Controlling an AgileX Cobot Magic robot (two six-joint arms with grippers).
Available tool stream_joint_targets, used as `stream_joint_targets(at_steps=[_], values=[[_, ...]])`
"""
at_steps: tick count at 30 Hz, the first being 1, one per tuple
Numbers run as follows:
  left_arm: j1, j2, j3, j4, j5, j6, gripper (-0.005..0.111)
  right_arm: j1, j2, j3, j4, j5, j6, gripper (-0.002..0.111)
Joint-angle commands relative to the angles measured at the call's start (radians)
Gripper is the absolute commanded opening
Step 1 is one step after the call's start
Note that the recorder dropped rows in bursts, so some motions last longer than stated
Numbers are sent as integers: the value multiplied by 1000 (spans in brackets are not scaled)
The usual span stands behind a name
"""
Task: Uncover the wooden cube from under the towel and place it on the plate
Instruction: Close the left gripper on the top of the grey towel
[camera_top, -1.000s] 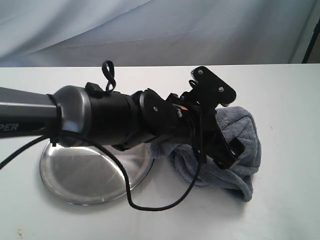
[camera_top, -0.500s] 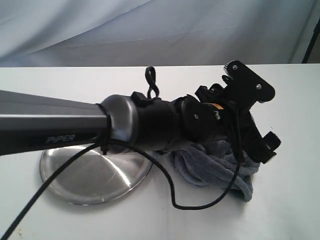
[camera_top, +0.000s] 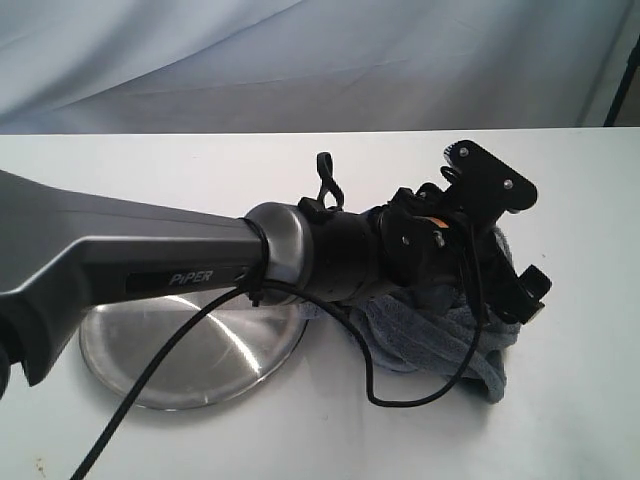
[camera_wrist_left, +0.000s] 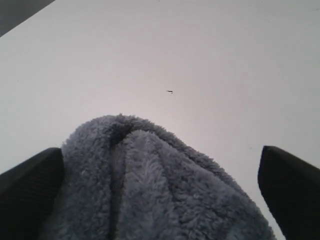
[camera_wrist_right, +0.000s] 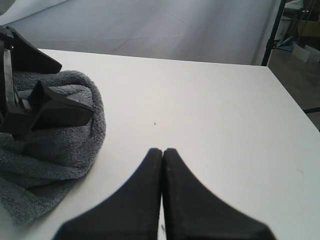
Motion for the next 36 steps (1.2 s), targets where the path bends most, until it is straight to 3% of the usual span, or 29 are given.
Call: stream_joint_targets(at_steps=[1, 4, 9, 12, 19, 25, 36], values=[[4, 0, -1, -3, -4, -9, 103, 3, -6, 4, -8, -4, 2, 0], [4, 0, -1, -3, -4, -9, 90, 3, -6, 4, -8, -4, 2, 0], [4, 0, -1, -3, -4, -9, 49, 3, -6, 4, -8, -4, 2, 0], [4, 0, -1, -3, 0, -7, 30, 3, -6, 4, -8, -4, 2, 0], [4, 0, -1, -3, -16, -7, 2, 3, -6, 4, -8, -4, 2, 0], [4, 0, -1, -3, -80, -7, 0, 3, -6, 4, -8, -4, 2, 0], [4, -86, -4, 82, -70, -7, 0, 3, -6, 4, -8, -4, 2, 0]])
